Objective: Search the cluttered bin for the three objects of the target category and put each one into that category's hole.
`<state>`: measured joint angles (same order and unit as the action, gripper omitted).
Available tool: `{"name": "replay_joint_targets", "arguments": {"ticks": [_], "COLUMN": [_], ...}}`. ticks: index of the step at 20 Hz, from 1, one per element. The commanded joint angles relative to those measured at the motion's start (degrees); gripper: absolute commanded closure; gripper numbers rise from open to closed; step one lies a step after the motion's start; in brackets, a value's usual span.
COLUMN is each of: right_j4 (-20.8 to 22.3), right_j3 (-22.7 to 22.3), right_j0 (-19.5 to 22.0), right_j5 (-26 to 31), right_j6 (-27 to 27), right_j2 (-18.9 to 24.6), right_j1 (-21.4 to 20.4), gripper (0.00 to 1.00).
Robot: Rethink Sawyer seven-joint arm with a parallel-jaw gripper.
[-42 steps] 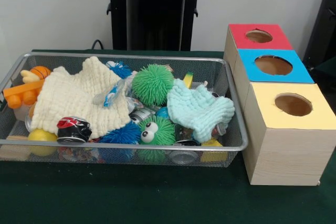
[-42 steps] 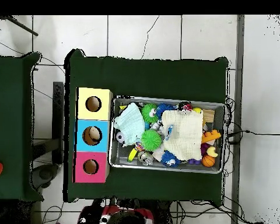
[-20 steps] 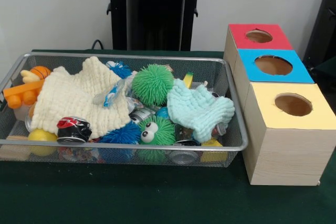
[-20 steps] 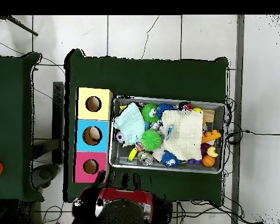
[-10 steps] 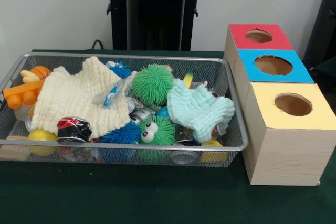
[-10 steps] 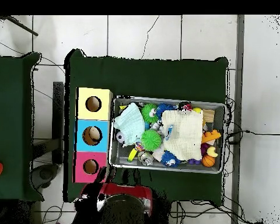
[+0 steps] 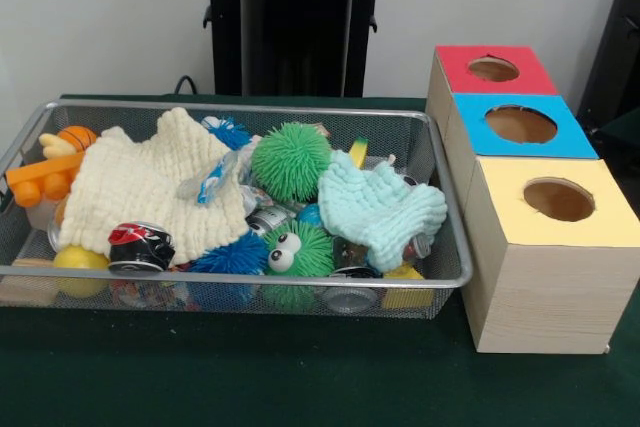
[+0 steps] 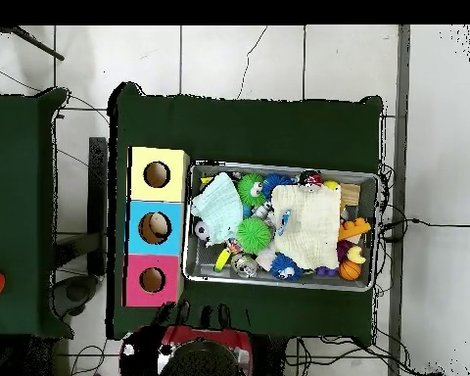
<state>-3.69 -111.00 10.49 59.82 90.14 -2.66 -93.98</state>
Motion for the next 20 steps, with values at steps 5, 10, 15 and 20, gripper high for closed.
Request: {"name": "replay_joint_targets", "arguments": {"ticks": [5, 10, 15, 20], "right_j4": [2.8, 2.2, 2.1, 2.1], "right_j3": [4.0, 3.7, 2.7, 2.2], "right_j0": [0.4, 0.2, -0.1, -0.1], "right_j5": [14.8, 14.0, 12.5, 11.1], "right_j6": [-1.9, -1.6, -1.9, -2.3], "right_j2": [0.2, 0.0, -0.3, -0.3], "right_j1": [-1.6, -1.3, -1.2, -0.8], "gripper": [0.0, 0.0, 0.0, 0.0]}}
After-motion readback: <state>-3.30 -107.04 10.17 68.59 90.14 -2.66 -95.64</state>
